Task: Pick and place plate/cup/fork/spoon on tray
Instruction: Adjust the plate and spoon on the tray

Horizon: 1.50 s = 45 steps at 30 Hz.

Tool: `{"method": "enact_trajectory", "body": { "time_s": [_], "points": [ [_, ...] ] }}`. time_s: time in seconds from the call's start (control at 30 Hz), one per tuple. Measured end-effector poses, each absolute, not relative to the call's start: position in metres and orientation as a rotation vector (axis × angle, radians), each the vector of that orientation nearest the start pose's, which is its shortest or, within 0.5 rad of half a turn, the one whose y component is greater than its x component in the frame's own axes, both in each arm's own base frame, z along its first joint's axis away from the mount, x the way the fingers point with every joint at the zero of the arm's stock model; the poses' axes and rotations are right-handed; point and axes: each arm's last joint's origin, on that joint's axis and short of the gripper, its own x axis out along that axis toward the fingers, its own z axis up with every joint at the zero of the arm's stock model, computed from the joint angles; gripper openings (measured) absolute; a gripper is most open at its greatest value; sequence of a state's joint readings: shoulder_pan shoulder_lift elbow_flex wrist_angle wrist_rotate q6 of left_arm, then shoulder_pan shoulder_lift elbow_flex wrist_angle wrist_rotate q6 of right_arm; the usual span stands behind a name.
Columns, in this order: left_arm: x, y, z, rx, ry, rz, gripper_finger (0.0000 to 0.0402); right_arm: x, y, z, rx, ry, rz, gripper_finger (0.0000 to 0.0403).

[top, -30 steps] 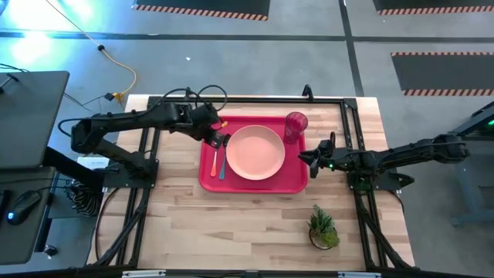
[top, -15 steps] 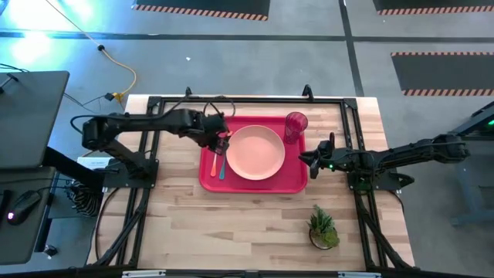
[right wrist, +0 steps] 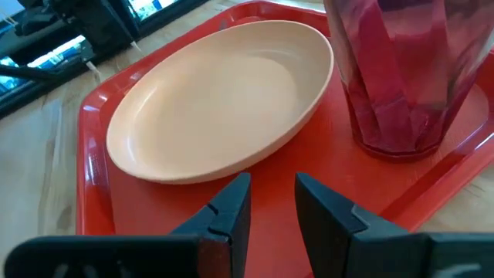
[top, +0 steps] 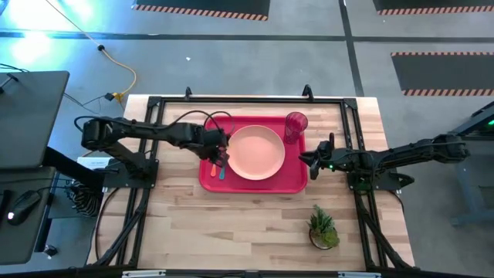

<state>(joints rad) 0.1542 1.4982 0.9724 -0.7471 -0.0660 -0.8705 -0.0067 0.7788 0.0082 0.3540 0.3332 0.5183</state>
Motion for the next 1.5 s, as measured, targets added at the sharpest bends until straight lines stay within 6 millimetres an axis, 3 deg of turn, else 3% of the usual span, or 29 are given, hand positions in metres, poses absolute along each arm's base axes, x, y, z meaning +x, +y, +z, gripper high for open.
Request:
{"method": "enact_trajectory", "body": {
  "time_s": [0.27, 0.6, 0.97, 1.23, 1.5],
  "points": [
    [0.267, 0.065, 0.203, -0.718, 1.054, 0.757, 0.0115, 0.136, -0.010, 0.122, 0.441, 0.322, -0.436, 0.0094],
    [0.270, 0.115, 0.212, -0.562, 0.930, 0.483, 0.0115, 0.136, -0.010, 0.122, 0.441, 0.322, -0.436, 0.0094],
    [0.247, 0.172, 0.233, -0.419, 0.875, 0.321, 0.0115, 0.136, -0.010, 0.122, 0.429, 0.325, -0.434, 0.0094],
    [0.241, 0.190, 0.248, -0.287, 0.954, 0.233, 0.0115, 0.136, -0.010, 0.122, 0.434, 0.326, -0.435, 0.0094],
    [0.258, 0.206, 0.242, -0.135, 1.034, 0.113, 0.0115, 0.136, -0.010, 0.122, 0.444, 0.328, -0.439, 0.0094]
  ]
}}
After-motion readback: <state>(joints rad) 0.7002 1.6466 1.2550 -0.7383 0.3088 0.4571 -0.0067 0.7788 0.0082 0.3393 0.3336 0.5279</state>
